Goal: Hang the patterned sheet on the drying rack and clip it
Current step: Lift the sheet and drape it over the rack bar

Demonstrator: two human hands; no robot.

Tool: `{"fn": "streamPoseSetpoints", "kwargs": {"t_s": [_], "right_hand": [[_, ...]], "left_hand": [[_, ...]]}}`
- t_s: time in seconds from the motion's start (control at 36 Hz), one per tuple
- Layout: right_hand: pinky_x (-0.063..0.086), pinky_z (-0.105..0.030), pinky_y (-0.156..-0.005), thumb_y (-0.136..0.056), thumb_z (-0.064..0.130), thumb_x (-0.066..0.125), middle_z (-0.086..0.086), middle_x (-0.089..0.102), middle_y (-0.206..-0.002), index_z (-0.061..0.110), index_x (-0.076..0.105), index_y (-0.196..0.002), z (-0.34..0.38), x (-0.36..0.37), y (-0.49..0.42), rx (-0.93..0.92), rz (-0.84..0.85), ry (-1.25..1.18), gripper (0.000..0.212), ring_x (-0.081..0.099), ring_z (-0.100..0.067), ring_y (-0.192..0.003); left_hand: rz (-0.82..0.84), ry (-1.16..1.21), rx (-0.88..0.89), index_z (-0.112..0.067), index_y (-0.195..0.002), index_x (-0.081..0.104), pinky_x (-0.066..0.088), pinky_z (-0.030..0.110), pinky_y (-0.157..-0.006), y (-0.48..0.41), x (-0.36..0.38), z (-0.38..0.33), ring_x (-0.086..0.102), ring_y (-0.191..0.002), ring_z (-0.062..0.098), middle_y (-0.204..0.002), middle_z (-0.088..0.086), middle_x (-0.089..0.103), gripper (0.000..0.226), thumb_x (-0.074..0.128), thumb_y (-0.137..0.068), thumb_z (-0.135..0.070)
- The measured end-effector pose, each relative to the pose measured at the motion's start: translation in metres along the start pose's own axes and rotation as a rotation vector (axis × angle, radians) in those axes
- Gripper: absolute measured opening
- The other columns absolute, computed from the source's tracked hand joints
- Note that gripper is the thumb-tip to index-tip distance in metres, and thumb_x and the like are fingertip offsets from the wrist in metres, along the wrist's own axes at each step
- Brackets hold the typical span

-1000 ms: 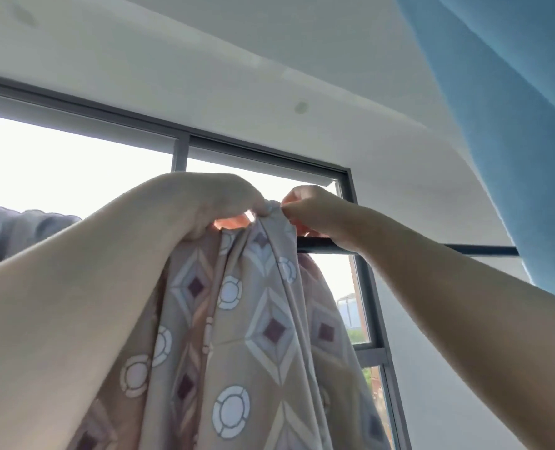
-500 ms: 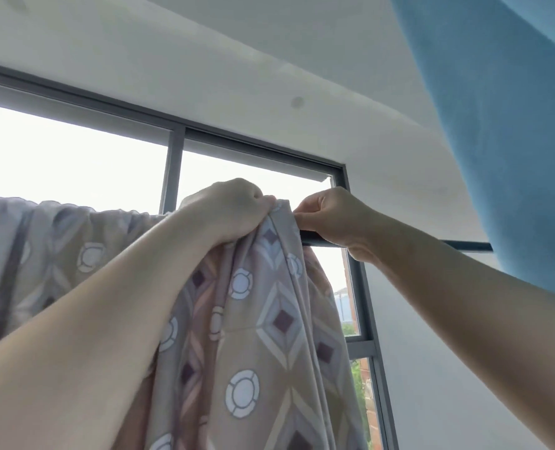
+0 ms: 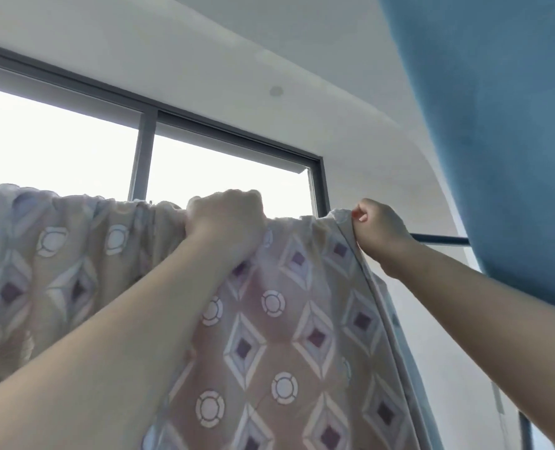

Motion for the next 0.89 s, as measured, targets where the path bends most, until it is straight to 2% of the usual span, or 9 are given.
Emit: {"fn": "streamPoseSetpoints", "kwargs": {"t_s": [0.06,0.14,0.25,0.31,0.39,0.61,0.72,0.81,0.89], "right_hand": [[0.035,-0.027,-0.062,-0.091,0.017,0.046,-0.001,0.046,-0.066,0.017,0.045,-0.065,-0.003,0.012,0.002,0.053,0.073,-0.137,0.026,0.041,-0.02,-0.069],[0.04,-0.03,-0.066,-0.09,0.021,0.054,-0.003,0.053,-0.073,0.019,0.048,-0.068,-0.005,0.025,0.005,0.127,0.158,-0.266,0.023,0.048,-0.022,-0.073],[0.045,-0.022,-0.051,-0.088,0.012,0.06,-0.008,0.053,-0.072,0.012,0.051,-0.071,-0.004,0.036,0.009,0.218,0.25,-0.506,0.02,0.049,-0.017,-0.063],[0.041,-0.022,-0.045,-0.089,0.008,0.059,-0.006,0.051,-0.067,0.011,0.053,-0.073,-0.006,0.034,0.009,0.238,0.258,-0.539,0.017,0.044,-0.013,-0.056],[0.039,-0.02,-0.05,-0.087,0.006,0.06,-0.002,0.053,-0.068,0.015,0.056,-0.071,-0.018,0.023,0.002,0.252,0.16,-0.485,0.019,0.045,-0.012,-0.059],[0.044,-0.025,-0.059,-0.09,0.001,0.043,-0.003,0.049,-0.082,0.021,0.044,-0.073,-0.063,-0.001,-0.006,0.464,-0.1,-0.573,0.026,0.05,-0.02,-0.078],[0.051,-0.032,-0.066,-0.091,0.0,0.041,-0.014,0.057,-0.098,0.016,0.05,-0.075,-0.053,0.012,-0.007,0.452,0.016,-0.624,0.024,0.055,-0.028,-0.088],[0.051,-0.033,-0.074,-0.092,0.003,0.045,-0.014,0.061,-0.089,0.008,0.06,-0.08,-0.027,0.033,-0.006,0.387,0.159,-0.667,0.02,0.058,-0.027,-0.083],[0.045,-0.03,-0.067,-0.093,0.011,0.045,-0.009,0.057,-0.073,0.007,0.058,-0.074,-0.016,0.044,-0.002,0.371,0.239,-0.741,0.023,0.056,-0.021,-0.069]], "left_hand": [[0.014,0.079,0.067,-0.018,-0.126,0.043,0.032,0.038,-0.087,0.003,0.009,-0.028,0.055,-0.106,0.026,-0.118,0.005,0.06,0.031,0.036,-0.096,-0.021],[-0.006,0.135,0.168,-0.023,-0.128,0.043,0.029,0.04,-0.091,0.01,0.017,-0.059,0.052,-0.111,0.027,-0.121,0.006,0.059,0.036,0.024,-0.1,-0.036],[-0.069,0.118,0.196,-0.037,-0.128,0.041,0.028,0.039,-0.091,0.014,0.018,-0.053,0.048,-0.112,0.027,-0.12,0.005,0.057,0.04,0.016,-0.098,-0.046],[-0.076,0.077,0.212,-0.043,-0.133,0.033,0.027,0.039,-0.091,0.016,0.019,-0.045,0.048,-0.111,0.027,-0.119,0.004,0.057,0.042,0.012,-0.097,-0.05],[-0.085,0.009,0.205,-0.046,-0.134,0.03,0.027,0.039,-0.092,0.02,0.017,-0.032,0.047,-0.113,0.025,-0.12,0.001,0.056,0.044,0.009,-0.096,-0.052],[-0.054,0.0,0.082,-0.033,-0.106,0.058,0.026,0.04,-0.092,0.014,0.004,0.004,0.051,-0.101,0.024,-0.109,0.002,0.063,0.037,0.023,-0.094,-0.032],[0.028,-0.157,-0.044,-0.021,-0.089,0.054,0.024,0.042,-0.094,0.006,-0.002,0.009,0.04,-0.099,0.022,-0.107,0.004,0.058,0.031,0.024,-0.091,-0.027],[-0.056,-0.165,0.042,-0.015,-0.101,0.055,0.028,0.04,-0.098,-0.001,-0.014,-0.026,0.042,-0.113,0.024,-0.115,0.005,0.054,0.031,0.027,-0.093,-0.026],[0.018,0.089,0.126,-0.015,-0.124,0.045,0.034,0.036,-0.084,-0.002,0.001,-0.058,0.052,-0.106,0.027,-0.116,0.009,0.058,0.037,0.024,-0.097,-0.028]]}}
Point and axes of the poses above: each hand's wrist, its own y-axis away from the middle knuckle, its own x-axis out of the palm, z = x × y, the point moved 10 cm from there along -y, towards the middle knuckle
